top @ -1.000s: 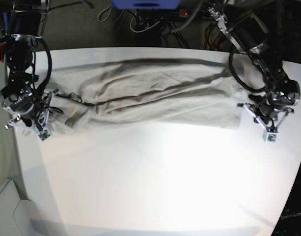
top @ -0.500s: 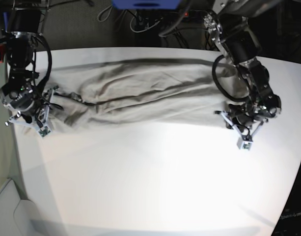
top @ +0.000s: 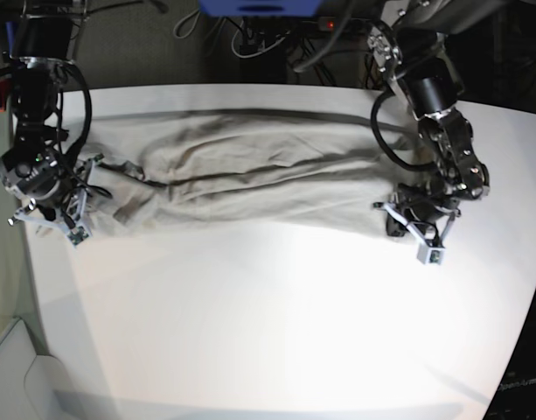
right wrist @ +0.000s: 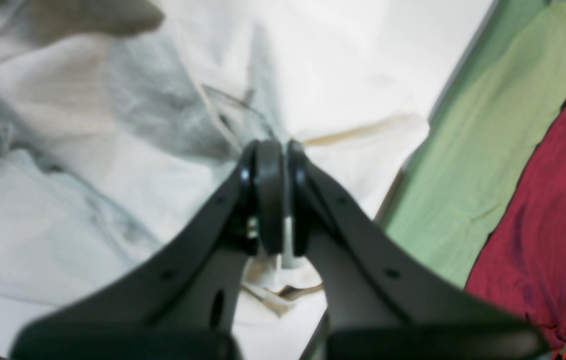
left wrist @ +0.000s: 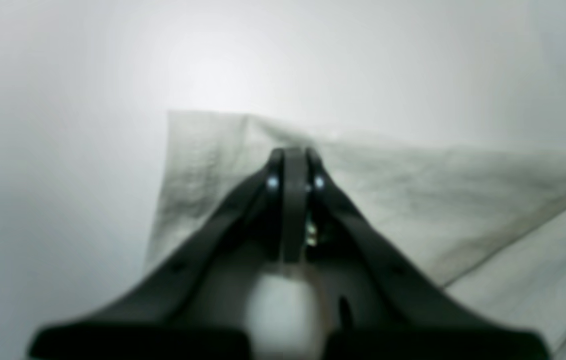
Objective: Layout the t-shirt on the table in an organized manner, then fold the t-shirt properly
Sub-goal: 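Lift the strip end with the left gripper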
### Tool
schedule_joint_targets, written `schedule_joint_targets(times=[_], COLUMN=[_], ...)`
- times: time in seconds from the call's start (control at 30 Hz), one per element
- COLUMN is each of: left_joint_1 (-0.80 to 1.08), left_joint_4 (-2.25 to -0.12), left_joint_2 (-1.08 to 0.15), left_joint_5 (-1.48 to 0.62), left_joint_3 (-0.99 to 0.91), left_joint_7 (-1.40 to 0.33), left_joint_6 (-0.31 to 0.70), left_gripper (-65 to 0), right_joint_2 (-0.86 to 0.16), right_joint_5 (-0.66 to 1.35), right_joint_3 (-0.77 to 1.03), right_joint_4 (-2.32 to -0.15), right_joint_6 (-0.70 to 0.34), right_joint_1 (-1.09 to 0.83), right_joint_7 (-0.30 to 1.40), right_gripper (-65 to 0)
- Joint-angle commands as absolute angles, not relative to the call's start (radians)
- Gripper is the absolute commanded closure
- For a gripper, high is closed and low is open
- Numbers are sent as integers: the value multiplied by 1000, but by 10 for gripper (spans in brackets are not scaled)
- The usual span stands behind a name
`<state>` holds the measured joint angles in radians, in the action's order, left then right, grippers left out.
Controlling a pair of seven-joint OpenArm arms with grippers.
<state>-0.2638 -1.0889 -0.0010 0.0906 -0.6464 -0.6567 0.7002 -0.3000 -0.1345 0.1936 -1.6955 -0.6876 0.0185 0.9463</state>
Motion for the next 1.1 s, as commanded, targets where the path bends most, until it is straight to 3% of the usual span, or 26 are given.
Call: schedule_joint_targets(times=[0.0, 0.4, 0.77, 1.07], left_joint_1=[-272, -271, -251, -254], left_joint_4=[-1086, -1084, -1095, -1236], left_joint_2=[-5, -44, -45, -35], left_joint_5=[130, 130, 128, 128], left_joint_3=[-644, -645, -645, -645], left_joint_7=[-708, -708, -711, -816], left_joint_6=[698, 698, 698, 698], left_gripper=[-8, -8, -8, -15], right_joint_2=[-323, -389, -418, -415], right_joint_5=[-134, -130, -131, -131], right_joint_3=[200, 193, 156, 157], right_joint_4=[-1715, -1724, -1558, -1543], right_joint_6=[-698, -698, -698, -698], right_joint_1=[18, -45, -48, -48], right_joint_7=[935, 926, 880, 878], right_gripper=[0, 0, -6, -210])
